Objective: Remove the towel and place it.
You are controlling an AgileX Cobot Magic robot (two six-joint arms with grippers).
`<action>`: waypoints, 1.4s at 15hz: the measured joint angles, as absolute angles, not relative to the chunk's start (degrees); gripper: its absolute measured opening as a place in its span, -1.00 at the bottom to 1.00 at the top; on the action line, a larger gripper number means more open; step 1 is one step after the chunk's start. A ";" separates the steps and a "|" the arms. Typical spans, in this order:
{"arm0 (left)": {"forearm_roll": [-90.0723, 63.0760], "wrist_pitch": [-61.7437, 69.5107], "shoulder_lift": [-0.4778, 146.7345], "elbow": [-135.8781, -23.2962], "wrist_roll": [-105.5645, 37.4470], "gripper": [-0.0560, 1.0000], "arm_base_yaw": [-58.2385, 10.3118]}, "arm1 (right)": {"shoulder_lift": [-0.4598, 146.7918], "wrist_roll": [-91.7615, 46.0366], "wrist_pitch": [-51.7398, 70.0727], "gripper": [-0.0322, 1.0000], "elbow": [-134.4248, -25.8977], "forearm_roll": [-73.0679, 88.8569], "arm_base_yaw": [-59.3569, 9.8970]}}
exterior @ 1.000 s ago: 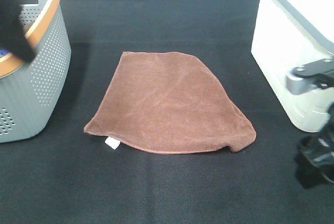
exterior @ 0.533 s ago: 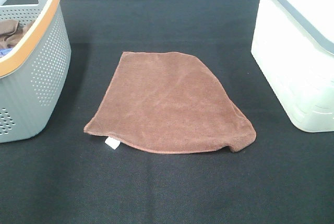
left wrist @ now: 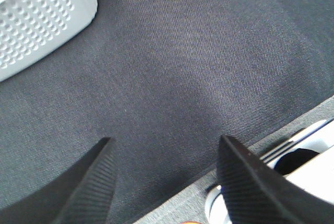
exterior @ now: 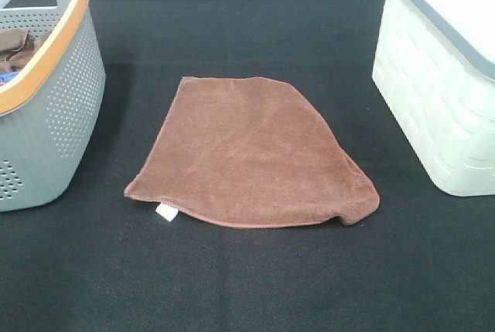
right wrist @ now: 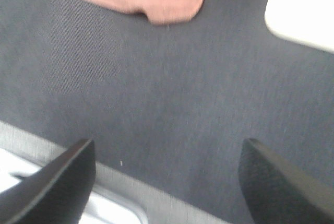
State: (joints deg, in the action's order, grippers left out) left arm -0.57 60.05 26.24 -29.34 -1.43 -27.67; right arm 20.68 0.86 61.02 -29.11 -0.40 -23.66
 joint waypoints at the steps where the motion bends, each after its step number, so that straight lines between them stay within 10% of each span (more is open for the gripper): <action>1: -0.69 60.05 26.18 -29.22 -1.72 0.16 -27.67 | 18.39 0.74 61.08 0.47 -28.99 -0.40 -23.66; 17: -0.69 60.05 25.50 -29.11 -2.41 0.16 -27.27 | 13.18 0.00 61.19 0.47 -28.88 0.00 -23.66; 21: -0.57 60.05 17.42 -29.11 -2.41 0.16 -12.89 | 13.12 0.00 61.19 0.47 -28.88 0.00 -16.84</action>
State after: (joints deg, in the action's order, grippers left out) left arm -0.57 60.05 17.42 -29.11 -2.41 -12.89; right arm 13.12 0.00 61.19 -28.88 0.00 -16.84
